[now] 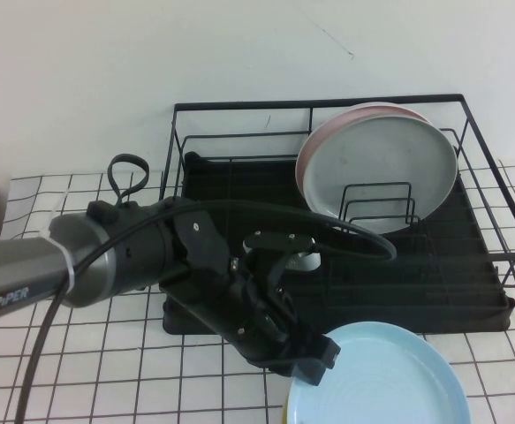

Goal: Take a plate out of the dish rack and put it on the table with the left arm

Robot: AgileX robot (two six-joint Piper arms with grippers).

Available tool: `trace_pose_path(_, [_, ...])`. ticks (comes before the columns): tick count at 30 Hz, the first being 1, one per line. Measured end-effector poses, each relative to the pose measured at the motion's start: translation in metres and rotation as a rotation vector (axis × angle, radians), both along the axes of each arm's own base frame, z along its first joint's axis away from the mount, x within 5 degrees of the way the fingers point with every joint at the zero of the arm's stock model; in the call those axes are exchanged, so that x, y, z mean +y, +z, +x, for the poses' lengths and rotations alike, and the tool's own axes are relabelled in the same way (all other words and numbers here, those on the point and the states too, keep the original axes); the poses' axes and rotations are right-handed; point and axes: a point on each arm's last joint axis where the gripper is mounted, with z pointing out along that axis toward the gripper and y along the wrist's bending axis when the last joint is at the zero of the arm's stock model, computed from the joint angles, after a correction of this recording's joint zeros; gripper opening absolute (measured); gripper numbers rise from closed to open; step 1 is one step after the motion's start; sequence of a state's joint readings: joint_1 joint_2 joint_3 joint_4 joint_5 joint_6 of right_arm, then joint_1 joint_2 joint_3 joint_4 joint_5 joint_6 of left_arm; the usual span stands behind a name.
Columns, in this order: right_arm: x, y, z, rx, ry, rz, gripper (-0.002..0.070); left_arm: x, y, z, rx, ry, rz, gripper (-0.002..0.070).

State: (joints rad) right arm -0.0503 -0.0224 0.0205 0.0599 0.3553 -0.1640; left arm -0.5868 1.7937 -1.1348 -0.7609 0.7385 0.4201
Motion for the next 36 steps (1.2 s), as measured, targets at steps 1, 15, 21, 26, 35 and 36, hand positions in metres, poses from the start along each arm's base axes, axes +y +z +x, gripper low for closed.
trace_pose_path(1, [0.0,0.0,0.0,0.0,0.0,0.0,-0.0001,0.0,0.0,0.0,0.0,0.0,0.0,0.0057])
trace_pose_path(15, [0.0,0.0,0.0,0.0,0.0,0.0,-0.0001,0.011,0.004,0.007,0.008,0.008,-0.007,0.0483])
trace_pose_path(21, [0.0,0.0,0.0,0.0,0.0,0.0,-0.0001,0.019,0.034,0.013,0.021,-0.014,-0.05,0.0347])
trace_pose_path(26, [0.0,0.0,0.0,0.0,0.0,0.0,-0.0001,0.02,0.042,0.012,0.021,-0.041,-0.046,0.006])
trace_pose_path(35, [0.0,0.0,0.0,0.0,0.0,0.0,-0.0001,0.027,0.097,-0.031,-0.388,-0.012,-0.038,0.0003])
trace_pose_path(36, [0.0,0.0,0.0,0.0,0.0,0.0,-0.0001,0.029,0.104,-0.042,-0.438,-0.017,-0.046,0.0002])
